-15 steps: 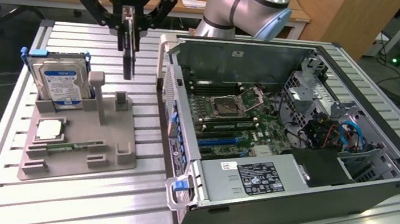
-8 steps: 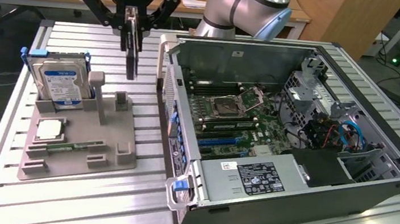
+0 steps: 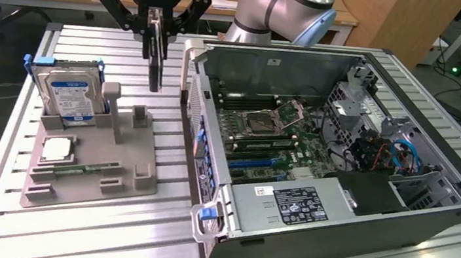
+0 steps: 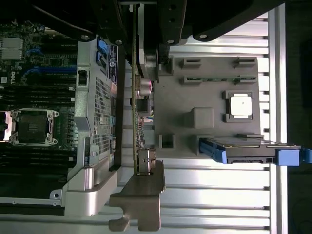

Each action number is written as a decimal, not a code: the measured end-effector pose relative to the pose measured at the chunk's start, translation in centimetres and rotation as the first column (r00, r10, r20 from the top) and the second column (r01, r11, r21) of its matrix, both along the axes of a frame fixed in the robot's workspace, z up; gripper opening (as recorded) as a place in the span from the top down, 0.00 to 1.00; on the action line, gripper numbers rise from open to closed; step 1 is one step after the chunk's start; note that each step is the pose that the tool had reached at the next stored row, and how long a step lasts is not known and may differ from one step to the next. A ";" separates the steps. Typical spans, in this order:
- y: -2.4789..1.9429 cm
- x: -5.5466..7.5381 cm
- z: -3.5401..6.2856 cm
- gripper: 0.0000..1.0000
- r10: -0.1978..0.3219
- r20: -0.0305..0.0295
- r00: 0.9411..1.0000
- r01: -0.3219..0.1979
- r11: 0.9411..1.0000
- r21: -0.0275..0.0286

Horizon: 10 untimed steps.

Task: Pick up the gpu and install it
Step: 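Pick up the gpu and move the gpu toward the slot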

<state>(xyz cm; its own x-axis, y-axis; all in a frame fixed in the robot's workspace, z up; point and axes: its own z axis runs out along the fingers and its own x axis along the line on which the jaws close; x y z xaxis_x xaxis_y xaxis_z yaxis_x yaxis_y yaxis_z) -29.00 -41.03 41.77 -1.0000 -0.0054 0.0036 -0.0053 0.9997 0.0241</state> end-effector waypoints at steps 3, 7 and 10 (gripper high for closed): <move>0.00 0.2 0.00 0.72 0.000 0.000 1.000 0.000 1.000 0.000; 0.00 0.3 0.00 0.72 0.000 0.000 1.000 0.000 1.000 0.000; 0.00 0.5 0.00 0.72 0.000 0.000 1.000 0.000 1.000 0.000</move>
